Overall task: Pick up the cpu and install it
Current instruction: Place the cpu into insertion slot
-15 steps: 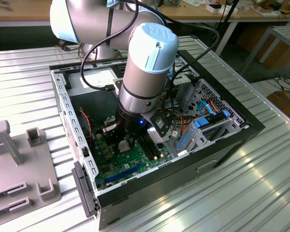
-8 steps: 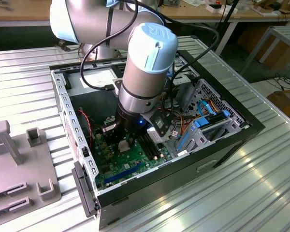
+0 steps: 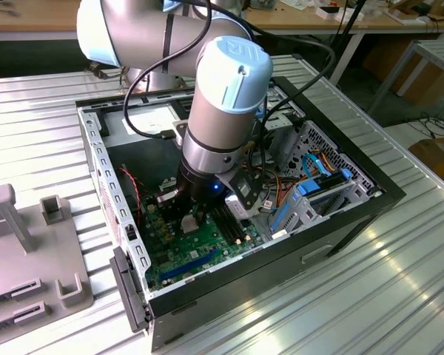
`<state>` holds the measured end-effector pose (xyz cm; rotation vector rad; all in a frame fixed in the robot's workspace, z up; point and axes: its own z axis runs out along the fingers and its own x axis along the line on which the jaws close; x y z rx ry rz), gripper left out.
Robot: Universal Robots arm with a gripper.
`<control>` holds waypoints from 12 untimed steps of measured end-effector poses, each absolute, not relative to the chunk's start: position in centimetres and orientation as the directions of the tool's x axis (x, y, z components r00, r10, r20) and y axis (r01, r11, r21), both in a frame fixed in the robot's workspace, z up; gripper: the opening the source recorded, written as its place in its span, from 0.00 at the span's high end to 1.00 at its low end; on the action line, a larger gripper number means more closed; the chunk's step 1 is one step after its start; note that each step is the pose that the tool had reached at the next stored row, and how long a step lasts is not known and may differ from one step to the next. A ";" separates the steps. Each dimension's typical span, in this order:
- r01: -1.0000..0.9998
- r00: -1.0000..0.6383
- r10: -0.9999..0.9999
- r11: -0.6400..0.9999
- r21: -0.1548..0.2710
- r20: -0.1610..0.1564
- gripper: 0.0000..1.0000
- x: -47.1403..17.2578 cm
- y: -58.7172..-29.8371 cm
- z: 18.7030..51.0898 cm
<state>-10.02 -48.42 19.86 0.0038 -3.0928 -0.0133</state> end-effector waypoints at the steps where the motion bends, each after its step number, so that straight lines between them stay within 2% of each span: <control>1: -0.002 -0.999 -0.003 1.000 0.008 0.051 0.46 -10.0 -48.4 20.1; 12: -0.002 -0.999 -0.003 1.000 0.008 0.053 0.48 -10.0 -48.4 22.3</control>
